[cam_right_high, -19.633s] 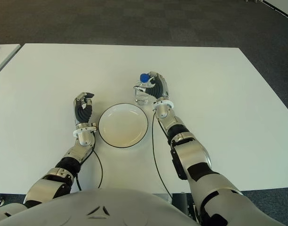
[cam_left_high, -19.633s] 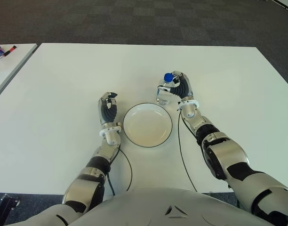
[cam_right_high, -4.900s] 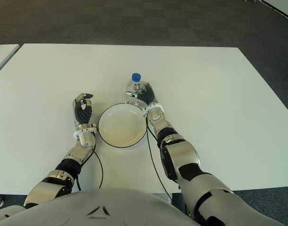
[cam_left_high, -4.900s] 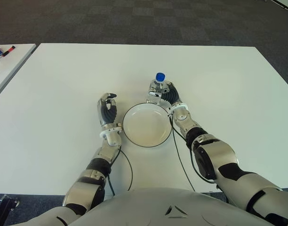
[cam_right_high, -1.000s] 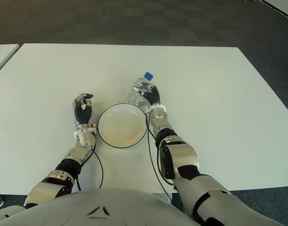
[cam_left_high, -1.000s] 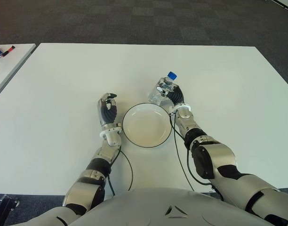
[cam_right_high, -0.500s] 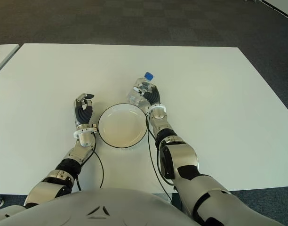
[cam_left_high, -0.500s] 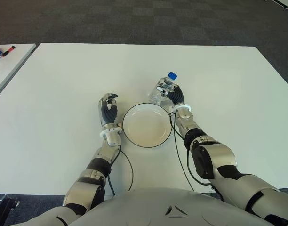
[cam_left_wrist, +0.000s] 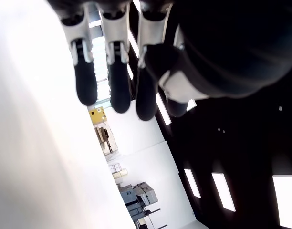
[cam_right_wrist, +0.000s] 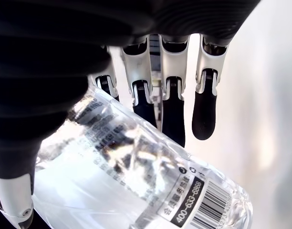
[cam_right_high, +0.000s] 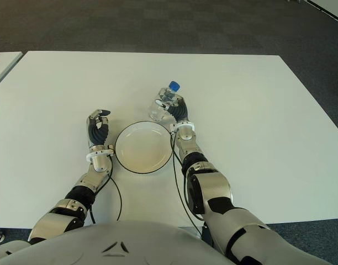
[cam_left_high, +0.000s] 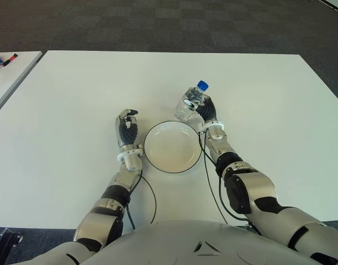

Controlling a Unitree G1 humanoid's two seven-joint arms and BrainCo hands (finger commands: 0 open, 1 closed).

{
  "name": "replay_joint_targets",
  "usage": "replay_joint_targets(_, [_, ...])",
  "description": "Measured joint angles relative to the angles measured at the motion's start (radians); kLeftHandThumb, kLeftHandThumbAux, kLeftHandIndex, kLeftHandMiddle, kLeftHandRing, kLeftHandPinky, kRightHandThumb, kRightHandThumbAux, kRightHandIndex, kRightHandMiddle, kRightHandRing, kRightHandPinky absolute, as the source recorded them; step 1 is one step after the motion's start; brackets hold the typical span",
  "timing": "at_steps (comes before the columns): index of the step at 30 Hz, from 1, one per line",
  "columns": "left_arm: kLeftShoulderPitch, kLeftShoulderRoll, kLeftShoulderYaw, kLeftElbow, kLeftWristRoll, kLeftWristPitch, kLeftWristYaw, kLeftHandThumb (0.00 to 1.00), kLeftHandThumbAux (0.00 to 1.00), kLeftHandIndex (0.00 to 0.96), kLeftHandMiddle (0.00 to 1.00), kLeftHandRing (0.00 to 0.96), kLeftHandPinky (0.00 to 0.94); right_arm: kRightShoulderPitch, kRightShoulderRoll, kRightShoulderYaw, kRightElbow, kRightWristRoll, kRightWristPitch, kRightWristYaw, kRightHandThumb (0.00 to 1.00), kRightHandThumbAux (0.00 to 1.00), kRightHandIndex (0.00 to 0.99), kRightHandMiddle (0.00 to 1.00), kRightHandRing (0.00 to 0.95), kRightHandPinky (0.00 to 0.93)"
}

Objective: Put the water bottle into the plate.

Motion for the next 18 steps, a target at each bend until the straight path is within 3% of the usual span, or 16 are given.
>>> replay_joint_targets(5, [-0.005,0.0,-0.001,0.006,-0.001,-0.001,-0.002,0.841,0.675,0.471,0.412,0.349,0.378,0.001,0.0,0.008,-0.021,-0.003,-0.027,-0.004,0.859,0.673,0.41,0.542,0.873,0.85])
replay_joint_targets(18, [-0.01,0.001,-0.002,0.015,0.0,-0.008,-0.005,0.841,0.675,0.47,0.411,0.346,0.382,0.054,0.01,0.008,-0.225,0.029,-0.093,0.062,0.858,0.674,0.406,0.537,0.876,0.854])
